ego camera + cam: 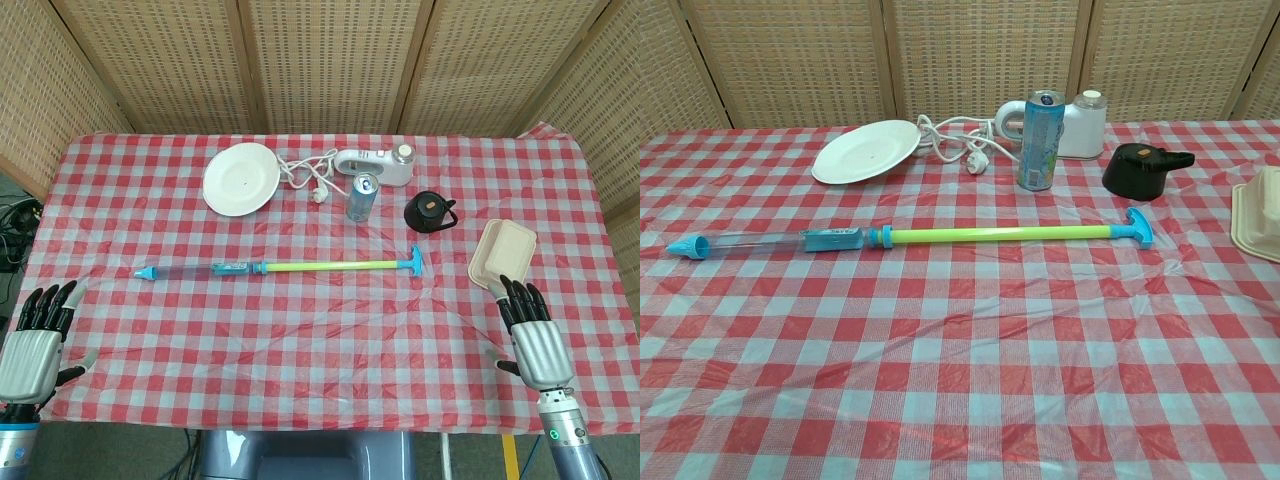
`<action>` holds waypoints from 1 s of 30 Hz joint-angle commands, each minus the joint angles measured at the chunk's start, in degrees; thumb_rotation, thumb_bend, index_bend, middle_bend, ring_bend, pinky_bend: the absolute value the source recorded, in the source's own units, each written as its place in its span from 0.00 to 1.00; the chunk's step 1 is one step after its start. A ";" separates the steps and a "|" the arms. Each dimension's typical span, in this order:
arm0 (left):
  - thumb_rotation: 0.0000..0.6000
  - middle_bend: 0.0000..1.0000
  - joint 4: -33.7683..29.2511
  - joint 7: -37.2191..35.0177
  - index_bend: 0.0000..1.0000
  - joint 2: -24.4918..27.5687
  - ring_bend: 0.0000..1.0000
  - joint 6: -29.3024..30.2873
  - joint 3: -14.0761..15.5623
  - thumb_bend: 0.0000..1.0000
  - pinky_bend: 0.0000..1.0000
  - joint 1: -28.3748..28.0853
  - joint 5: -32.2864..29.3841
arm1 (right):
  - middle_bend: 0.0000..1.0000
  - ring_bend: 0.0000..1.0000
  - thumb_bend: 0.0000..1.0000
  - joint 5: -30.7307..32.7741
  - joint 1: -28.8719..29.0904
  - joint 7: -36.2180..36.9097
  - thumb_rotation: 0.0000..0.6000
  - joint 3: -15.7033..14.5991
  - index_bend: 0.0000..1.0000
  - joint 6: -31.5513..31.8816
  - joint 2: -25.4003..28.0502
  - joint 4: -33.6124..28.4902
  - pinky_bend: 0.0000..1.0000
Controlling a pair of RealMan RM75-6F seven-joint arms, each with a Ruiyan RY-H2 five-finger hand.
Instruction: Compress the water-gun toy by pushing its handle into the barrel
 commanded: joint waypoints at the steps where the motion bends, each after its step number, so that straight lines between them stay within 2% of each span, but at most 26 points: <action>1: 1.00 0.00 0.02 -0.01 0.00 0.03 0.00 -0.32 -0.17 0.21 0.00 0.11 -0.02 | 0.00 0.00 0.20 -0.18 -0.11 -0.13 1.00 0.11 0.00 -0.30 -0.04 -0.04 0.00; 18: 1.00 0.00 -0.51 -0.48 0.00 0.38 0.00 -1.40 -1.46 0.21 0.00 0.70 0.25 | 0.00 0.00 0.20 -1.49 -0.26 0.53 1.00 1.56 0.01 -1.56 -0.40 -0.14 0.00; 21: 1.00 0.00 -0.81 -0.70 0.00 0.62 0.00 -1.81 -1.64 0.21 0.00 0.64 0.18 | 0.00 0.00 0.20 -1.14 0.45 0.73 1.00 2.27 0.02 -2.72 -0.33 -0.83 0.00; 24: 1.00 0.00 -1.24 -0.42 0.00 0.90 0.00 -2.25 -1.83 0.21 0.00 0.55 0.04 | 0.01 0.00 0.20 -0.93 1.70 -0.18 1.00 3.49 0.09 -3.95 -0.04 -2.16 0.00; 27: 1.00 0.00 -1.71 -0.07 0.00 0.95 0.00 -2.78 -2.18 0.22 0.00 0.28 -0.05 | 0.13 0.13 0.20 -0.58 4.08 -3.42 1.00 5.98 0.20 -5.49 -0.33 -3.65 0.01; 30: 1.00 0.00 -2.07 0.14 0.00 0.95 0.00 -3.07 -2.45 0.21 0.00 0.07 -0.01 | 0.31 0.33 0.20 1.78 6.59 -6.99 1.00 8.27 0.27 -8.75 -1.00 -4.98 0.10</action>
